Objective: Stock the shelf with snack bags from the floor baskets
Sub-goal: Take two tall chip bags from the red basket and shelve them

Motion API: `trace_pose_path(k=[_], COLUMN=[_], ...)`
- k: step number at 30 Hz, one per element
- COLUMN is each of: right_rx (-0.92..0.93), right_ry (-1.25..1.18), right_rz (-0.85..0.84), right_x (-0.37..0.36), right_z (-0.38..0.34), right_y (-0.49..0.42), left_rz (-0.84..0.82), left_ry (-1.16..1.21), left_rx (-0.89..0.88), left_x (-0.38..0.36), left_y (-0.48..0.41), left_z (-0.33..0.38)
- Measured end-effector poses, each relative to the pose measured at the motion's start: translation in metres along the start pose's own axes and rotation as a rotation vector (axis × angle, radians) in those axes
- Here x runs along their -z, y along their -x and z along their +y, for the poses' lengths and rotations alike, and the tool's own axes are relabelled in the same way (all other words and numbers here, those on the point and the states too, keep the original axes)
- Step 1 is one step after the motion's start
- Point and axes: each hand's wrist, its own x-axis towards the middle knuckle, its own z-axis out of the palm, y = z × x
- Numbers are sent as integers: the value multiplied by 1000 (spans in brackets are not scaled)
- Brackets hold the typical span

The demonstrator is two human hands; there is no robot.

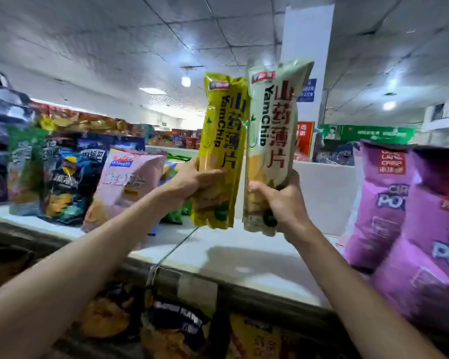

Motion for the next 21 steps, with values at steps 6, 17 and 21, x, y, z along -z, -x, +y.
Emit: trace_pose_path(k=[6,17,21], right_rx=[-194,-366,-356], right_ry=[73,222,212], right_rz=[13,58,32], right_x=[-30,-22,-23], right_z=[75,135,142], right_y=[-64,-120,-123], left_rz=[10,-186,-243], left_ry=[44,23,25], left_rx=[134,102,100], left_x=[-3,-9,-6], left_y=[-83,-160,-165], left_z=[-75,-142,-143])
